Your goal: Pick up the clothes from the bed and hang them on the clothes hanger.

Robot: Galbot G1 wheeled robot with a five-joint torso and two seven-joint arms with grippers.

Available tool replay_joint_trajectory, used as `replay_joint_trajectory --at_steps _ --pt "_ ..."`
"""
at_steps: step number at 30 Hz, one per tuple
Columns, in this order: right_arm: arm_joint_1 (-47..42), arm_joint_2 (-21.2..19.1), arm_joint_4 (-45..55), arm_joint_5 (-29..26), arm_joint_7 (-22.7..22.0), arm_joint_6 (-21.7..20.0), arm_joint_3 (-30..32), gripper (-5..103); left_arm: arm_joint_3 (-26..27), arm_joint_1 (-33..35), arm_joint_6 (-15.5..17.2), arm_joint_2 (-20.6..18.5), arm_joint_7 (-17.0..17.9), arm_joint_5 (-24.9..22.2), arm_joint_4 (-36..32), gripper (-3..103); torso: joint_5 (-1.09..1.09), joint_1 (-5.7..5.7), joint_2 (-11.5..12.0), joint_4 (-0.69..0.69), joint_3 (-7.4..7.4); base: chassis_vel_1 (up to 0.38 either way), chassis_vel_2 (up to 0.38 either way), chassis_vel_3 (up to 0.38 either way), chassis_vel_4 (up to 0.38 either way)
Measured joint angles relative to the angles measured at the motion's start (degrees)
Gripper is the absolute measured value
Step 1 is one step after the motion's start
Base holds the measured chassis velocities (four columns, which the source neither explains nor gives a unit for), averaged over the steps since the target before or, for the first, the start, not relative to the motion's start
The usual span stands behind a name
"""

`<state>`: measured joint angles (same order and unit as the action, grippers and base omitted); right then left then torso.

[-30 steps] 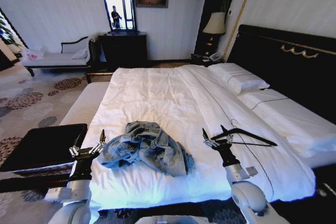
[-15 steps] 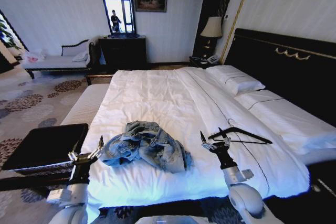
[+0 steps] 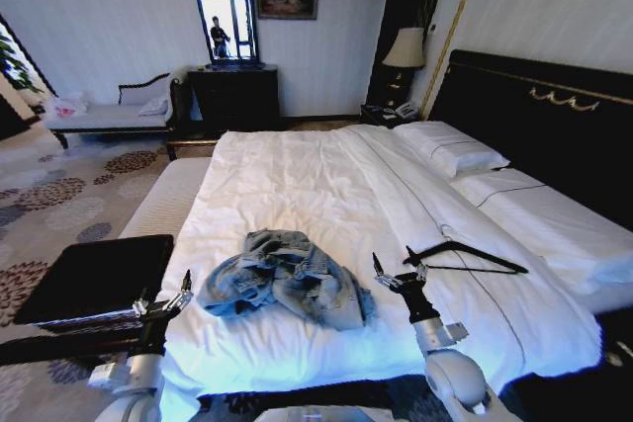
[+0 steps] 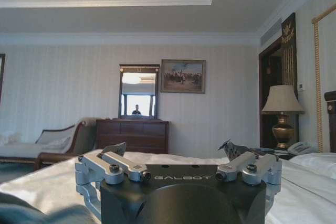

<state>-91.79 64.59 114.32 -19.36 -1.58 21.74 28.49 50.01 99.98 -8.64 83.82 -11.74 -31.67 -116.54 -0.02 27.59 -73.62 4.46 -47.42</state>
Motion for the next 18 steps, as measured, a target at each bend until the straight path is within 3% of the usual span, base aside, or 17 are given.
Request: replay_joint_trajectory --at_steps 5,9,12,13,18 --pt "0.9 0.11 -0.57 -0.53 -0.3 0.8 -0.41 100 -1.16 -1.95 8.02 -3.66 1.31 -6.34 0.09 100 -0.04 0.01 0.0 0.0 0.0 0.078 0.084 -0.051 -0.079" --pt "1.33 0.23 -1.7 -0.37 -0.82 0.88 -0.82 100 -2.15 -3.5 16.29 -8.93 -0.56 -15.89 -0.55 100 0.07 0.0 0.0 0.01 0.0 0.0 0.0 0.0 0.0" --pt "1.51 0.31 -2.21 -0.05 -0.93 0.99 -0.94 100 -2.77 -4.11 17.73 -10.41 -2.86 -17.88 -0.01 100 0.04 0.0 0.01 0.03 0.0 -0.027 -0.047 0.018 0.025" --pt "1.71 0.4 -2.79 0.36 -1.13 1.17 -1.16 100 -3.73 -5.3 18.81 -11.82 -5.75 -18.46 1.44 100 0.04 0.0 0.0 0.02 -0.01 0.0 0.0 0.0 0.0" --pt "1.91 0.19 -3.49 0.6 -1.81 1.72 -1.62 100 -5.66 -9.01 20.07 -13.01 -7.16 -18.01 6.96 100 -0.03 0.0 0.0 0.0 0.0 0.0 0.0 0.0 0.0"
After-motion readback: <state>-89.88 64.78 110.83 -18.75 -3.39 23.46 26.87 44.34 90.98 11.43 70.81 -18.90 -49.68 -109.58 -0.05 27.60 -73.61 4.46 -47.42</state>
